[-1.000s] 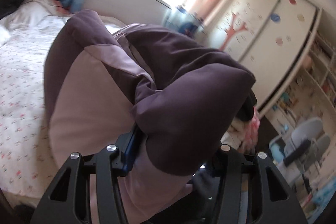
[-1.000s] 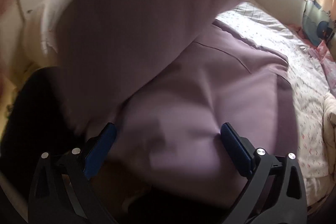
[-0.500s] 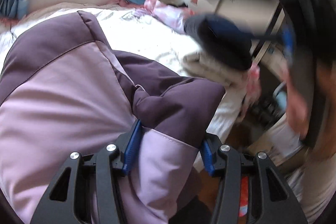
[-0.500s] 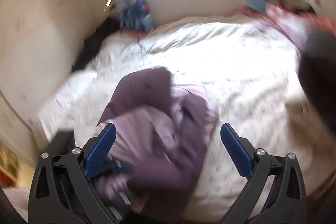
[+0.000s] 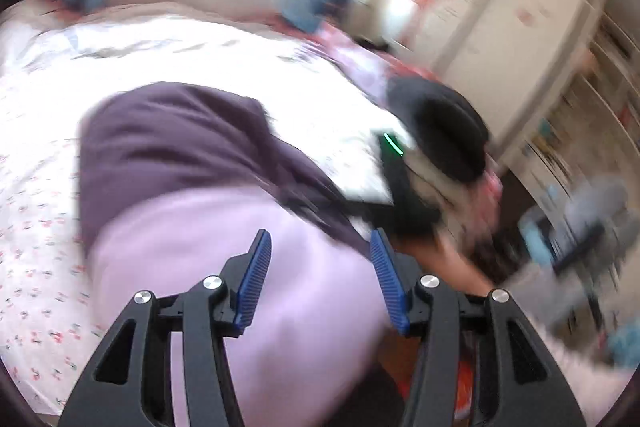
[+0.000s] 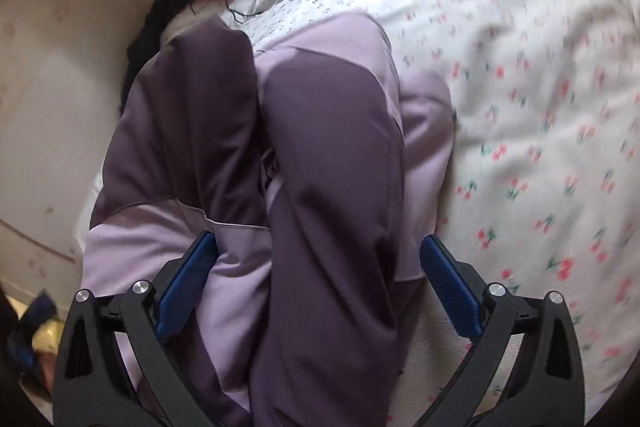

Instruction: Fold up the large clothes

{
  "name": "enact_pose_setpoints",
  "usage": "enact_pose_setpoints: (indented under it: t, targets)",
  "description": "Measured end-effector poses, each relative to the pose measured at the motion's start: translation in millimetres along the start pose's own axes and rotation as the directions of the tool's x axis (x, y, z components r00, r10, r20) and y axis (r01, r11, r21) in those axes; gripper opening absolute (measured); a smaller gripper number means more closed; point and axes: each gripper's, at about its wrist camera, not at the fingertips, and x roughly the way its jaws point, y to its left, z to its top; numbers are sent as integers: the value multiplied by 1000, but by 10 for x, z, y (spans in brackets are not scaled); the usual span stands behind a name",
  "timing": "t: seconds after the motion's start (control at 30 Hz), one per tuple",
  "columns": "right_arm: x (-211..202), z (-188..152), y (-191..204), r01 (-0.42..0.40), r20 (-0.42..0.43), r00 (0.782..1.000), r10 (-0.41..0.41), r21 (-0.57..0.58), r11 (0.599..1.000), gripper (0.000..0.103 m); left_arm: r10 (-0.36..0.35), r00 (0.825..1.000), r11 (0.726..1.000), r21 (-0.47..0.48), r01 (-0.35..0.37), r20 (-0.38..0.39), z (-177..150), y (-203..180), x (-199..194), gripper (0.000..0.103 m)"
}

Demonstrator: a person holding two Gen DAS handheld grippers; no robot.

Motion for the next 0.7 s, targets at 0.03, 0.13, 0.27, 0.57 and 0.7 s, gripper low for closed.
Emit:
enact_pose_setpoints:
  t: [0.03,0.13,0.27,0.57,0.7]
  targets:
    - [12,-28,-13,-9,11,1000,9,7,1000,96,14,1000,999,-34,-14,0,67,104,96,51]
    - [33,-83,4,-1,2,1000,1,-13,1000,96,61,994,996,-59,-67,-90,52,222,526,51]
    - [-209,150,163,107,-45,993,-114,-124,986,96,173,981,981,99,-164,-87,-88,-26,665,51]
    - [307,448,211,29,-50,998,-35,-117,993,96,243,968,962,148,-231,-68,-113,-25,732,51]
    - [364,376,-108,-80,3,997,81,-33,996,97,208,974,974,111,-198,-88,-109,58,760,51]
